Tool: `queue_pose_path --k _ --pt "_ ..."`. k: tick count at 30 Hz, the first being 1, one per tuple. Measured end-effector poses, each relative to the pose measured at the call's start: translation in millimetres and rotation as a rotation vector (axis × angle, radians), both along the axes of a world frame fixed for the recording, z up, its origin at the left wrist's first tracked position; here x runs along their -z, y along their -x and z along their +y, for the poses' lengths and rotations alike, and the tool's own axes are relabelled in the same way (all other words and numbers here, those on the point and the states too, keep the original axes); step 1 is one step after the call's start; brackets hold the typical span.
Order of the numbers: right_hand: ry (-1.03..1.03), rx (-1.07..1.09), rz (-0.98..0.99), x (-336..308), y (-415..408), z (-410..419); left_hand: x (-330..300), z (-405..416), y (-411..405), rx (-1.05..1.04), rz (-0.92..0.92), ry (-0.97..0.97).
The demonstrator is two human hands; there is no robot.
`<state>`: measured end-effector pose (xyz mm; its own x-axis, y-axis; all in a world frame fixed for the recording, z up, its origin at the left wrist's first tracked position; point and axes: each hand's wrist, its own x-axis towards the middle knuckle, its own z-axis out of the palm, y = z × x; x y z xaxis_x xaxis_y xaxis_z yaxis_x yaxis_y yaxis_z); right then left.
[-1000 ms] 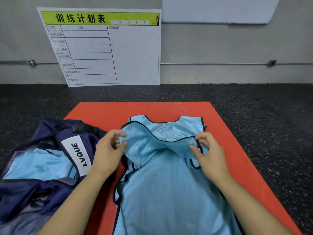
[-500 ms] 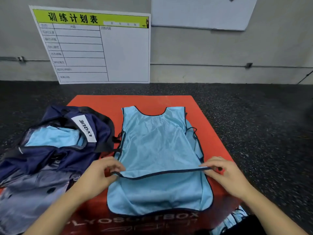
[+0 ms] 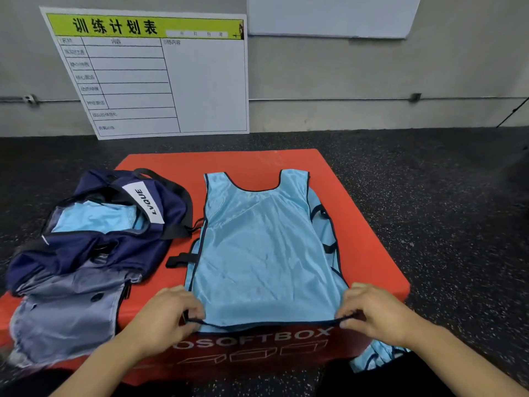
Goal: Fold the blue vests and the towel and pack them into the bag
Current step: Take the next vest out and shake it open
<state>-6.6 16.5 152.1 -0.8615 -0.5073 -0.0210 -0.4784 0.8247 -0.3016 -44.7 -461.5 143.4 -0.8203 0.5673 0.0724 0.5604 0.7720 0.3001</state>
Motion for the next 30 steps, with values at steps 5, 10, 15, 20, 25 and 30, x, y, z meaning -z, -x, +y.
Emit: queue_pose_path --k 5,10,15,20,25,30 --pt "-0.098 -0.012 -0.092 2.8 -0.1 -3.8 -1.4 -0.8 -15.3 -0.052 -0.113 -0.038" --pt "0.025 0.097 -0.247 5.7 -2.3 8.3 3.1 -7.9 -22.2 -0.101 -0.287 -0.149" --pt "0.156 0.217 -0.508 8.1 -6.9 21.9 7.8 -15.3 -28.3 -0.202 -0.577 -0.353" --pt "0.256 0.236 -0.641 6.5 -2.8 17.2 6.5 -16.6 -29.3 -0.251 -0.713 -0.387" --pt "0.404 0.266 -0.659 4.8 -1.0 8.6 8.5 -13.0 -28.8 -0.253 -0.782 -0.517" --pt "0.628 0.327 -0.468 -5.0 -2.3 5.1 -0.2 -10.0 -28.2 -0.275 -0.703 -0.653"
